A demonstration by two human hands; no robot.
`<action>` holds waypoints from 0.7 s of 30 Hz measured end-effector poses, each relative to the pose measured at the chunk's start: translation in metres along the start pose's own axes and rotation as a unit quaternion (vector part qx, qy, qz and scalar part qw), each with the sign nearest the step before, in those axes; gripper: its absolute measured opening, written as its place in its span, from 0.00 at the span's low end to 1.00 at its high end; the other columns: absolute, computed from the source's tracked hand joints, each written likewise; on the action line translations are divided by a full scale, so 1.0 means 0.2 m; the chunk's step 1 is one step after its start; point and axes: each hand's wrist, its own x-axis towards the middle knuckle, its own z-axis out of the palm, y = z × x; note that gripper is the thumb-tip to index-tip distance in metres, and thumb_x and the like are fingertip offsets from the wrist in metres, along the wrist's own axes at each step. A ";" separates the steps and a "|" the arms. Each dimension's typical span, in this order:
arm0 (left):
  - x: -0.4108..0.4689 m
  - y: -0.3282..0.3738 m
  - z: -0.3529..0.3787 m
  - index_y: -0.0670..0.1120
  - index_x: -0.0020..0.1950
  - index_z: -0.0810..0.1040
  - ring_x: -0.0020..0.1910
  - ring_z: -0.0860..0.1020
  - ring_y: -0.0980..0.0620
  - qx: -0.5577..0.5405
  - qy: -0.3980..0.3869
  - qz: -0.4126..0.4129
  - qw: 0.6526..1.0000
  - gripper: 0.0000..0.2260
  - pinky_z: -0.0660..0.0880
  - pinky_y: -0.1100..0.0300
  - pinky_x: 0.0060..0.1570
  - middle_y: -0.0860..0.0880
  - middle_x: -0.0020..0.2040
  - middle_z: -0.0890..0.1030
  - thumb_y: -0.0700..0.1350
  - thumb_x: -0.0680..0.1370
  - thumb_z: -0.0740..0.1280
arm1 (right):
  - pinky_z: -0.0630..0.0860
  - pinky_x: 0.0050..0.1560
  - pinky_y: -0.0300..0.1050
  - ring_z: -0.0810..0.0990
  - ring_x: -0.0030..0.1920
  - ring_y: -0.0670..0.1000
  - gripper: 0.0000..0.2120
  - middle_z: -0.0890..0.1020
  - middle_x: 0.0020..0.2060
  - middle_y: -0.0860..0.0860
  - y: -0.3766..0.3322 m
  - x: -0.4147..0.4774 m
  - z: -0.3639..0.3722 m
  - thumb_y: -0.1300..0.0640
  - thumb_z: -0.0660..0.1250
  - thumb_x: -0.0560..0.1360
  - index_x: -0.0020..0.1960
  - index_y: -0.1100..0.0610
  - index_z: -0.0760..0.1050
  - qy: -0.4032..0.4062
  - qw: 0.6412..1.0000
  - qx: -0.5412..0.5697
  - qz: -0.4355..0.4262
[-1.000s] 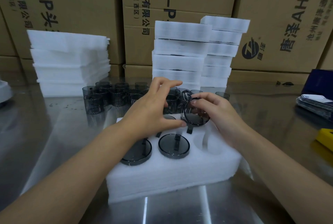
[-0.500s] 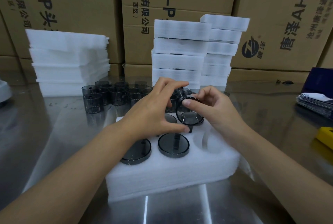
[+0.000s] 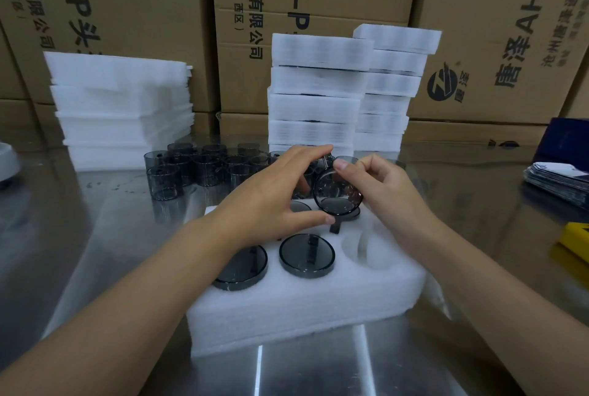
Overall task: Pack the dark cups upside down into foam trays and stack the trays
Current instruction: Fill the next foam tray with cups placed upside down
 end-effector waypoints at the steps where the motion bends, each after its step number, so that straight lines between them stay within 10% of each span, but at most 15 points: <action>1: 0.00 0.00 0.00 0.61 0.75 0.55 0.51 0.72 0.63 0.000 -0.003 -0.003 1.000 0.39 0.69 0.70 0.42 0.63 0.62 0.65 0.59 0.70 0.72 | 0.67 0.45 0.48 0.71 0.39 0.51 0.16 0.74 0.38 0.55 0.00 0.00 0.00 0.44 0.71 0.72 0.41 0.56 0.72 -0.002 1.000 0.000 0.002; 11: 0.00 0.03 -0.02 0.61 0.74 0.57 0.52 0.73 0.64 -0.012 -0.020 -0.024 0.999 0.37 0.74 0.64 0.47 0.63 0.64 0.65 0.70 0.67 0.58 | 0.80 0.48 0.51 0.81 0.39 0.53 0.32 0.84 0.38 0.53 -0.08 0.02 -0.08 0.39 0.71 0.61 0.48 0.67 0.75 -0.070 0.996 -0.017 0.044; 21: 0.00 0.14 -0.05 0.53 0.58 0.80 0.50 0.74 0.64 0.032 -0.043 0.030 0.998 0.13 0.74 0.65 0.50 0.59 0.63 0.73 0.55 0.77 0.63 | 0.78 0.28 0.44 0.82 0.27 0.56 0.05 0.82 0.34 0.46 -0.12 0.03 -0.21 0.58 0.66 0.74 0.49 0.54 0.73 -0.151 0.979 -0.120 0.068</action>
